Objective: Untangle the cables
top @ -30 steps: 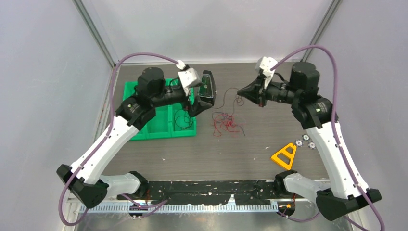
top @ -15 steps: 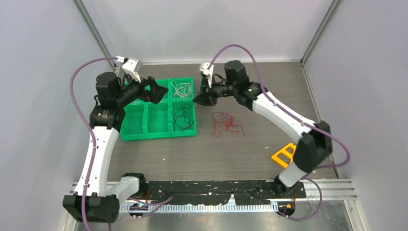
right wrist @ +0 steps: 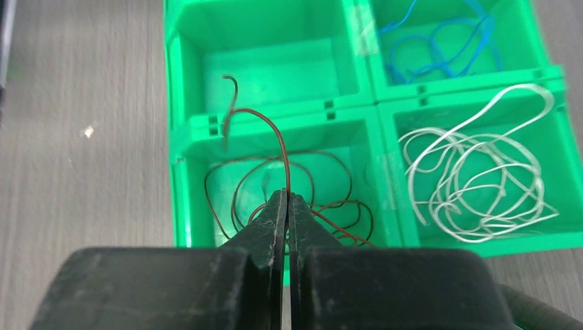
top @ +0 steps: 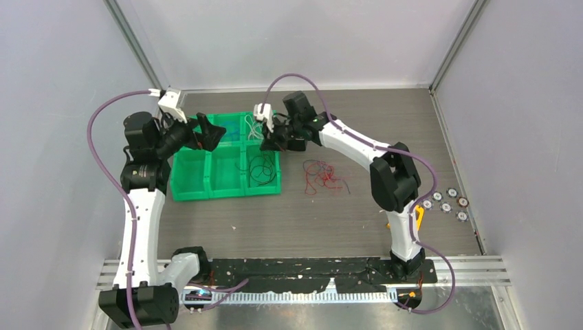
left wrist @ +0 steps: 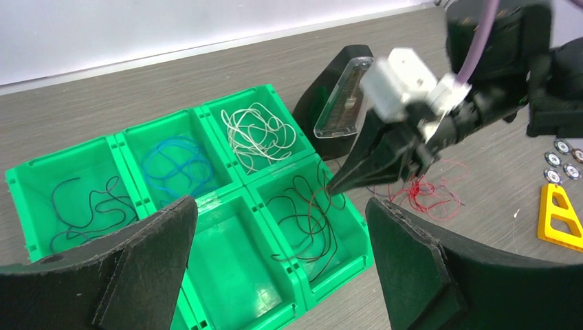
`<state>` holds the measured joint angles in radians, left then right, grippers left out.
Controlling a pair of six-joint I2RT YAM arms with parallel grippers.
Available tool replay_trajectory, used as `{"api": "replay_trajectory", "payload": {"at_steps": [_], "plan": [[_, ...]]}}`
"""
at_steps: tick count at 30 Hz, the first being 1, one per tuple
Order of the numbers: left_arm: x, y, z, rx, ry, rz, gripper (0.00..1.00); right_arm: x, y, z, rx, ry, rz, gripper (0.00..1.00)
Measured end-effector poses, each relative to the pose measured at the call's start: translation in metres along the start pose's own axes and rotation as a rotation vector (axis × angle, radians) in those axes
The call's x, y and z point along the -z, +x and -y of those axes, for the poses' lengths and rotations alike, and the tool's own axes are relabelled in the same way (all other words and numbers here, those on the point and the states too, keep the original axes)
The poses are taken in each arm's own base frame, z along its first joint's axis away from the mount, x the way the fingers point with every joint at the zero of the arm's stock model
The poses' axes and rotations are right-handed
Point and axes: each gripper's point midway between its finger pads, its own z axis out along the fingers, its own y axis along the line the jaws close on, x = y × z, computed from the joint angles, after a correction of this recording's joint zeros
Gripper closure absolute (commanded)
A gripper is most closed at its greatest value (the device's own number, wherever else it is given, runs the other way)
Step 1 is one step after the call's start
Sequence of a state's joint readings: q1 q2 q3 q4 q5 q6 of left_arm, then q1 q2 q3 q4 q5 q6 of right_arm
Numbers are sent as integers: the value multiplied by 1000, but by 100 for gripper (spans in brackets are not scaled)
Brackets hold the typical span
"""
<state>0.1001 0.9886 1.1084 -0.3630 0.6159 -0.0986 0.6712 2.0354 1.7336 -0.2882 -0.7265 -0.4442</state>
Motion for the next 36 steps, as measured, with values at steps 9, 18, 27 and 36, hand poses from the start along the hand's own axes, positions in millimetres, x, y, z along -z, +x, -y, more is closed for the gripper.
{"api": "replay_trajectory", "payload": {"at_steps": [9,18,27,36], "plan": [[-3,3,-10,17,-2,-9,5,-27,80,-11,111,-36,-269,95],[-7,6,-10,27,22,-21,5,-39,94,-3,178,63,-396,94],[-8,4,-8,24,41,-13,4,-14,74,37,204,236,-385,95],[-10,5,-12,30,38,-16,4,-9,60,51,270,310,-410,85]]}}
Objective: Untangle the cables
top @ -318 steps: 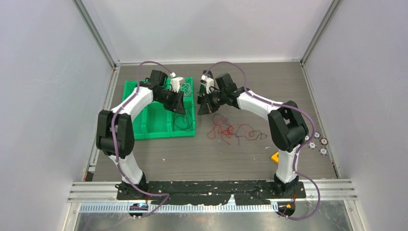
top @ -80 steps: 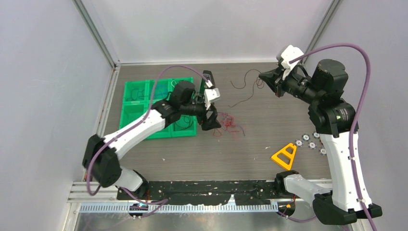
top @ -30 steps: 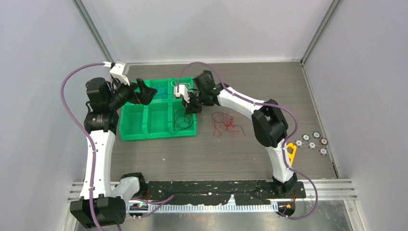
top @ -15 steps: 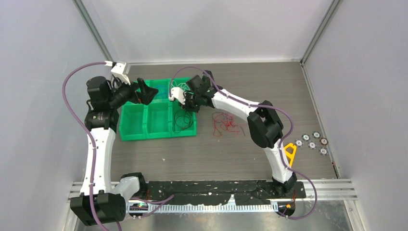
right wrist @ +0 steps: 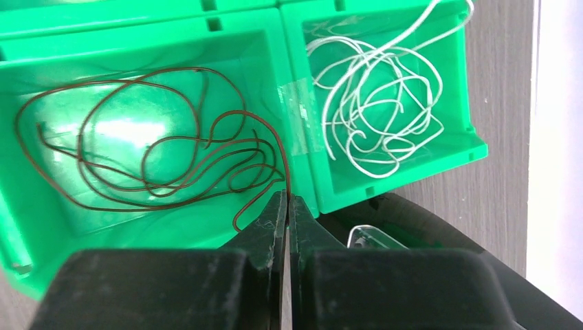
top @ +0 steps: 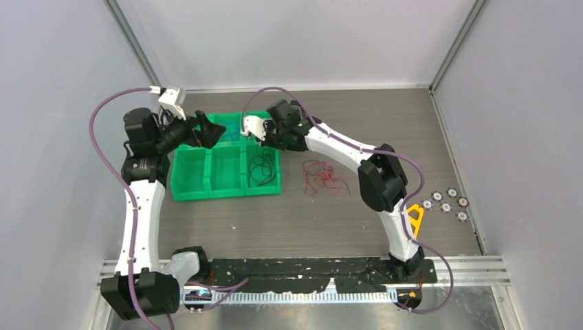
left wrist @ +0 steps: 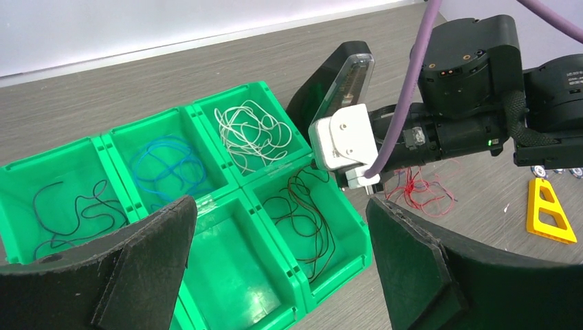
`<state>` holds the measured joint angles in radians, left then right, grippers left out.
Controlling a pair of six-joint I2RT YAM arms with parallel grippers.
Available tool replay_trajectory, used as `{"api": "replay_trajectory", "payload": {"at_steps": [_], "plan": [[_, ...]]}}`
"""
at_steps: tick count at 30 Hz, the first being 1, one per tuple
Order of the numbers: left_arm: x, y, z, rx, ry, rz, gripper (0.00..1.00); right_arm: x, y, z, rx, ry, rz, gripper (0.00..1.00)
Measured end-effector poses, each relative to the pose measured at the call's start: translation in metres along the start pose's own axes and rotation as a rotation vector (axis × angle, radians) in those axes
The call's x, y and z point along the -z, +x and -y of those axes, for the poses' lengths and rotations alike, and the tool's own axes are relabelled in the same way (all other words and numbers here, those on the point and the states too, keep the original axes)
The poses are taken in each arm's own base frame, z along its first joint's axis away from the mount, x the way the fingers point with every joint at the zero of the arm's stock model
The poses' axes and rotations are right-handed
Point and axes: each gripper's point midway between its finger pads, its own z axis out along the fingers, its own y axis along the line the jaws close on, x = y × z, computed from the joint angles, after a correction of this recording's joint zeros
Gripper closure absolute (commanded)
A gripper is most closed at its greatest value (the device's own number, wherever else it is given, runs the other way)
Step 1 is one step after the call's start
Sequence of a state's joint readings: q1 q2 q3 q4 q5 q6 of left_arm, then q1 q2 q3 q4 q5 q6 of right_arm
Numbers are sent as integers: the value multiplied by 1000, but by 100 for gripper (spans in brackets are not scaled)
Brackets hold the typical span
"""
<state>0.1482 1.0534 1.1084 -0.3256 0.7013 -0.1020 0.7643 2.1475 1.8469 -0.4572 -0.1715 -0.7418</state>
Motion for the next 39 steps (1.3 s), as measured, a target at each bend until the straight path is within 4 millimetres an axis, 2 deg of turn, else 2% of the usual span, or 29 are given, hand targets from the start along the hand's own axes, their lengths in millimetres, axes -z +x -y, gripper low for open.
{"api": "replay_trajectory", "payload": {"at_steps": [3,4,6,10,11,13,15,17,19,21,22,24,28,31,33,34,35,36,38,39], "plan": [[0,0,-1,1,-3,1,2,2,-8,-11,4,-49,15,67],[0,0,-1,1,-2,1,1,2,-10,-18,-2,-78,24,57],[-1,0,0,1,9,-1,0,3,-11,-32,-27,-140,33,46],[-11,8,2,24,59,-34,0,18,-11,-55,-143,-262,41,33],[-14,10,3,27,70,-48,0,28,-12,-55,-188,-284,49,29],[-24,15,7,20,98,-84,1,55,-14,-44,-270,-291,78,25],[-35,20,22,-7,152,-117,3,93,-7,-23,-354,-258,116,24],[-44,28,41,-38,214,-150,5,141,16,-4,-429,-187,130,22],[-53,37,61,-67,281,-190,6,181,46,10,-492,-102,116,21],[-62,43,76,-94,334,-225,6,198,73,13,-527,-53,77,19],[-66,47,83,-108,361,-245,6,198,84,10,-538,-51,50,19],[-72,54,90,-123,389,-272,6,184,104,-2,-551,-78,-8,19],[-75,68,97,-148,417,-322,6,138,149,-35,-605,-185,-152,20],[-74,77,102,-177,427,-352,6,114,170,-50,-636,-242,-215,25],[-74,84,107,-196,438,-379,7,104,181,-58,-647,-272,-245,36],[-74,87,109,-203,441,-389,8,100,185,-61,-647,-283,-253,51],[-74,91,110,-207,444,-402,9,98,187,-63,-646,-290,-257,60],[-74,95,111,-208,448,-414,10,96,190,-64,-635,-295,-257,74],[-76,101,111,-207,451,-434,12,97,193,-70,-613,-310,-256,90],[-77,103,110,-207,452,-441,13,98,195,-73,-604,-314,-250,92]]}}
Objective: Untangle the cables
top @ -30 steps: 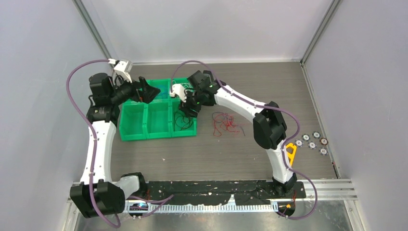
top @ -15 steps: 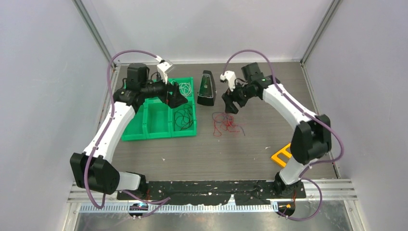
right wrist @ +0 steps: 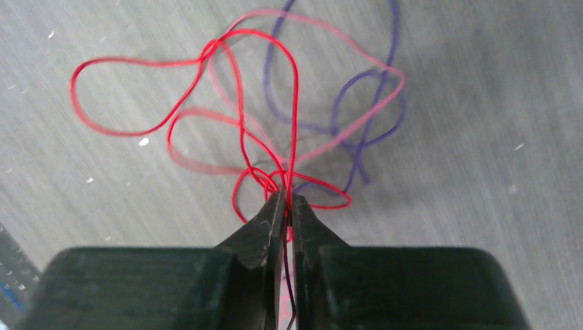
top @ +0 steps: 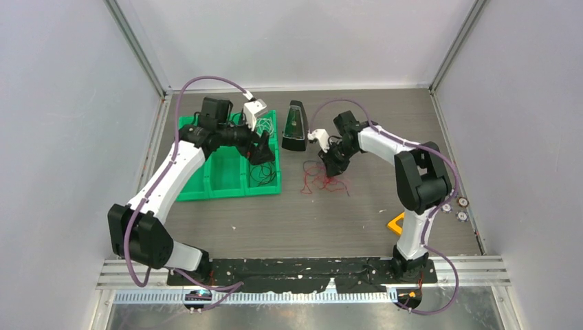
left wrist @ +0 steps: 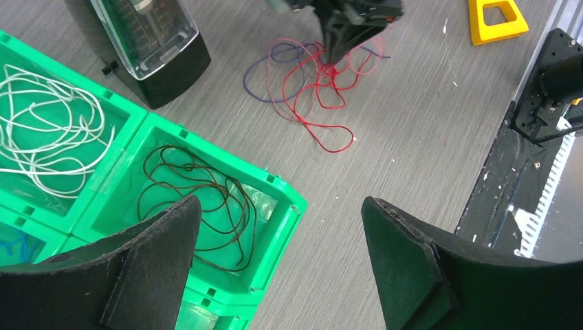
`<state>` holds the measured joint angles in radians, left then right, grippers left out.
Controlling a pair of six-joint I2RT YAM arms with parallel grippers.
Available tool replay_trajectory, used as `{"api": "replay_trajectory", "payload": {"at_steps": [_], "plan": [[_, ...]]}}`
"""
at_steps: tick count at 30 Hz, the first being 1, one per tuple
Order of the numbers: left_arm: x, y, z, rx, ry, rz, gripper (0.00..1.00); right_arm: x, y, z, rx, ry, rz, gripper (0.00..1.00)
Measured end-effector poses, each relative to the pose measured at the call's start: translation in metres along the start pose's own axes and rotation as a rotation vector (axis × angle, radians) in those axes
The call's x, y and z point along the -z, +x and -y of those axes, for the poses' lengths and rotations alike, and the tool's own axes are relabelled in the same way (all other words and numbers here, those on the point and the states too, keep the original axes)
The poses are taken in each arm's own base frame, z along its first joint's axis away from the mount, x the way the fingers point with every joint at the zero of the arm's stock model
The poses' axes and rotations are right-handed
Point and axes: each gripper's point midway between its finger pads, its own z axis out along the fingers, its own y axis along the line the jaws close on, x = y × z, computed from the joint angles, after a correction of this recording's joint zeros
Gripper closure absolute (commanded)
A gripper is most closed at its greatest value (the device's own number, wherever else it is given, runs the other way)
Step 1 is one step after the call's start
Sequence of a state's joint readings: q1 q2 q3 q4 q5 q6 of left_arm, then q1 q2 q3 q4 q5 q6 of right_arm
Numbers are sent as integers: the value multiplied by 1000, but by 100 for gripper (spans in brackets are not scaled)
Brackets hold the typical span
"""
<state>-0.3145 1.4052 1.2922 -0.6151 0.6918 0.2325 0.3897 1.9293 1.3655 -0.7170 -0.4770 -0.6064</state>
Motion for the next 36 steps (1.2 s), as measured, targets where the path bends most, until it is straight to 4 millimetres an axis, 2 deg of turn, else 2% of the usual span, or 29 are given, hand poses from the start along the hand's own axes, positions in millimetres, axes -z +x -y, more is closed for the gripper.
{"api": "replay_trajectory", "payload": {"at_steps": [2,5,11,13,15,18,21,25,27,31,33,36], "plan": [[-5,5,-2,7,9,-18,16,6,8,-9,38,-6,7,94],[-16,7,-3,17,35,-43,19,28,6,-22,121,9,60,95],[-37,-1,8,-40,101,-64,27,118,-41,-58,447,146,316,94],[-42,-5,12,-73,123,-67,34,135,-46,-70,541,173,364,95],[-48,-9,15,-110,145,-74,39,142,-44,-80,606,179,381,95],[-60,-13,16,-147,165,-82,47,146,-37,-93,688,166,382,94],[-71,-6,20,-148,189,-108,49,149,-24,-106,771,159,377,95],[-92,10,30,-165,213,-172,49,142,11,-120,850,145,321,95],[-109,18,40,-185,229,-212,45,128,32,-120,853,119,262,95],[-146,26,56,-234,232,-282,30,102,79,-117,812,66,133,95],[-167,30,62,-242,218,-314,23,100,94,-115,799,71,96,95],[-193,35,69,-226,192,-349,14,106,102,-111,784,109,82,95]]}}
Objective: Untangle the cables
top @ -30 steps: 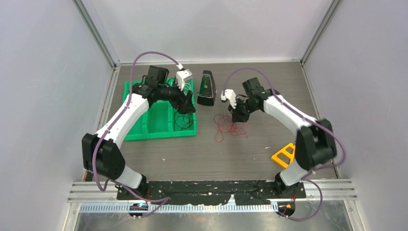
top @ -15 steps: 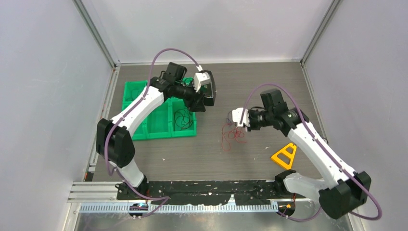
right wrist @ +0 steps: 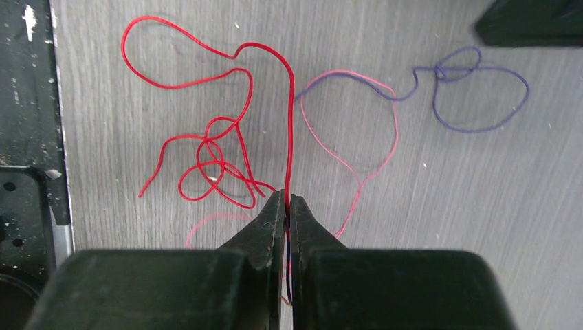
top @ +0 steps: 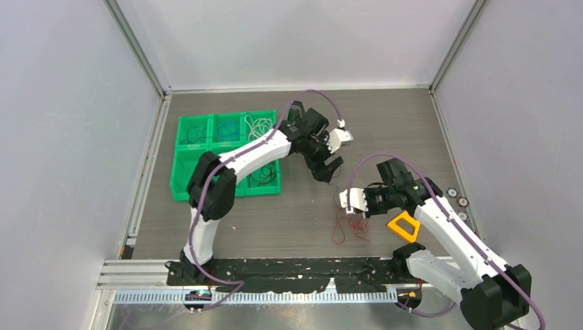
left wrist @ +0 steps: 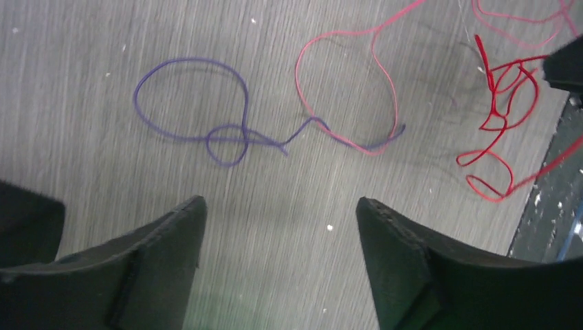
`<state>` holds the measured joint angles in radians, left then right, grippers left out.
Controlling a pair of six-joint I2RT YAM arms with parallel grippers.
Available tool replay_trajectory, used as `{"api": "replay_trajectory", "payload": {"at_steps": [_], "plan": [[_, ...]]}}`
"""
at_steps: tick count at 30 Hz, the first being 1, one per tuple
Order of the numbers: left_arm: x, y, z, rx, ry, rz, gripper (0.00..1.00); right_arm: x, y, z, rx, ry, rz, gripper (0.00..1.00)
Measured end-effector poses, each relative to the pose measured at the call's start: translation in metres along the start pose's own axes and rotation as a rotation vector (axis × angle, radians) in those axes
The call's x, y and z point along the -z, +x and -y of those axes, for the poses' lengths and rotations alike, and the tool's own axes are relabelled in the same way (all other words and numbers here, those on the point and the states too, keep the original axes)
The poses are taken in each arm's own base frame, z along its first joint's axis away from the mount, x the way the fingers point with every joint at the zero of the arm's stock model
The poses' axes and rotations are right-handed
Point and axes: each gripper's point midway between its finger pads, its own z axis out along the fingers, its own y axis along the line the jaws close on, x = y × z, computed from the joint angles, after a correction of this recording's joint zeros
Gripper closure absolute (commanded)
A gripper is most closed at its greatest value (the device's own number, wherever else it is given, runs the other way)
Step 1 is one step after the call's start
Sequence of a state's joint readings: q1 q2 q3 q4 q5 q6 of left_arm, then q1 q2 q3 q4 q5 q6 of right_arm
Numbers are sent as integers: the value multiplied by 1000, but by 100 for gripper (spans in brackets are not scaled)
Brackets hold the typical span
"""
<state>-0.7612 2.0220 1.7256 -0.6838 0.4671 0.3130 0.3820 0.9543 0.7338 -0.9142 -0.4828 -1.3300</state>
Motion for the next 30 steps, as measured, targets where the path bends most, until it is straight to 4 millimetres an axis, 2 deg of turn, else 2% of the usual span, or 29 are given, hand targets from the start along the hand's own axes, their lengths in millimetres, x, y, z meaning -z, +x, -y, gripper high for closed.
{"api": "replay_trajectory", "payload": {"at_steps": [3,8,9,11,13,16,18,20,21,24,27,28,30], "plan": [[-26,-4,2,45,-15,-21,13,7,6,2,-14,41,-18,95],[-57,4,-13,119,-93,-62,22,12,19,-1,-58,59,-50,95],[-63,7,-15,127,-110,-75,25,13,21,-2,-66,59,-56,95],[-71,16,-21,141,-144,-104,36,14,24,-2,-79,62,-63,95],[-77,25,-26,155,-172,-131,41,15,26,-3,-87,63,-68,95],[-83,37,-30,163,-211,-184,55,16,29,-2,-102,70,-73,95],[-82,35,-29,157,-224,-202,69,17,30,-2,-109,72,-77,94],[-81,35,-26,138,-218,-222,92,17,32,-1,-114,74,-82,94],[-79,38,-24,131,-215,-235,100,18,33,-1,-117,74,-84,94],[-71,52,-21,91,-205,-275,100,17,36,-1,-127,70,-89,94],[-47,63,-15,66,-187,-285,100,14,40,-1,-140,57,-97,95],[-32,59,-15,61,-185,-263,100,13,42,0,-145,52,-100,95],[-1,38,-17,41,-197,-185,100,11,44,1,-155,48,-103,95]]}}
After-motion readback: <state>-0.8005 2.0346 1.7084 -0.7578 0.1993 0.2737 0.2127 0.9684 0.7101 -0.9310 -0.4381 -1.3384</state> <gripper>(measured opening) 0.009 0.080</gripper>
